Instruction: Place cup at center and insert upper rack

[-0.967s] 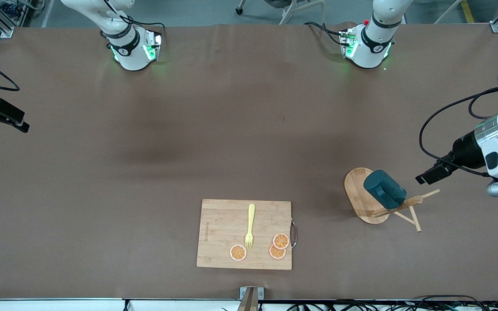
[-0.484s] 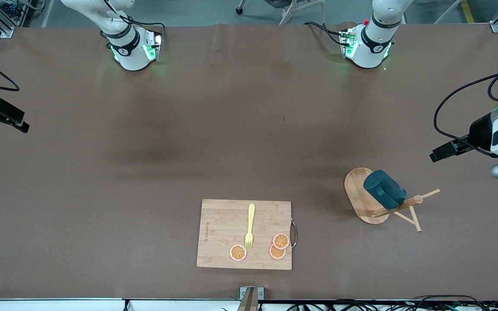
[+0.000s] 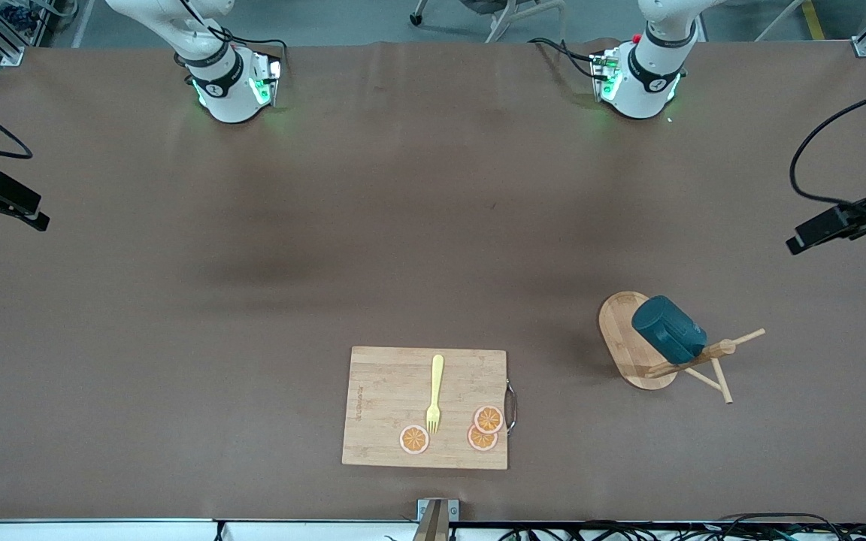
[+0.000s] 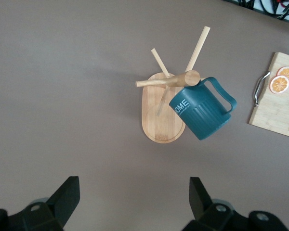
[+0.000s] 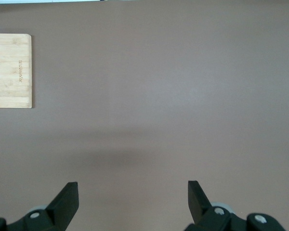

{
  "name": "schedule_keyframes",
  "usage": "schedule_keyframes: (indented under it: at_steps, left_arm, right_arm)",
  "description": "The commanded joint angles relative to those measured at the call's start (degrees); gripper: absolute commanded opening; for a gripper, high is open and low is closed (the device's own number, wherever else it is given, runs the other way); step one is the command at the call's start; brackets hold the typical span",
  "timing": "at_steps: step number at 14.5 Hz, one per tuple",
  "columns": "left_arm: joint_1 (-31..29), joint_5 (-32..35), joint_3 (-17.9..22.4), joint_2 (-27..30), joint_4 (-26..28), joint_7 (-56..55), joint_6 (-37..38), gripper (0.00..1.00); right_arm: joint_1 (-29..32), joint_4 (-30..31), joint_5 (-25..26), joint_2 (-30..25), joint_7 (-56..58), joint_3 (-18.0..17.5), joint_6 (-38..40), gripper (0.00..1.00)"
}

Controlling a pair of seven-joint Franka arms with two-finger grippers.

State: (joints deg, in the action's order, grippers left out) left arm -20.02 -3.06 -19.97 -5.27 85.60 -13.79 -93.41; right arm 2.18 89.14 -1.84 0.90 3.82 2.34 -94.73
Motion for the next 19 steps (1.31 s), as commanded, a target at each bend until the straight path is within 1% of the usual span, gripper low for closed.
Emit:
schedule_keyframes:
  at_steps: [1, 6, 8, 11, 15, 19]
  left_arm:
    - [6.64, -1.34, 6.68, 2.72, 0.97, 1.13, 0.78, 1.00]
    - [17.46, -1.34, 17.40, 5.18, 0.97, 1.13, 0.78, 1.00]
    - [19.93, -1.25, 19.70, 5.88, 0.88, 1.48, 0.60, 1.00]
    - [22.39, -0.90, 21.46, 6.32, 0.62, 2.27, 0.16, 1.00]
    - [23.36, -0.64, 21.73, 7.28, 0.53, 2.36, 0.07, 1.00]
    - [19.76, -1.16, 21.03, 7.03, 0.53, 8.67, 0.07, 1.00]
  right_arm:
    - [0.02, -0.19, 0.87, 0.07, -0.57, -0.05, -0.11, 1.00]
    - [-0.07, -0.19, 0.78, 0.07, -0.57, -0.05, -0.02, 1.00]
    - [-0.25, -0.19, 0.78, 0.07, -0.66, -0.05, -0.20, 1.00]
    - [-0.16, -0.28, 0.70, -0.02, -0.66, -0.05, 0.07, 1.00]
    - [-0.42, -0.28, 0.61, -0.02, -0.31, -0.14, 0.33, 1.00]
    - [-0.25, -0.19, 0.61, -0.02, -0.40, -0.14, 0.33, 1.00]
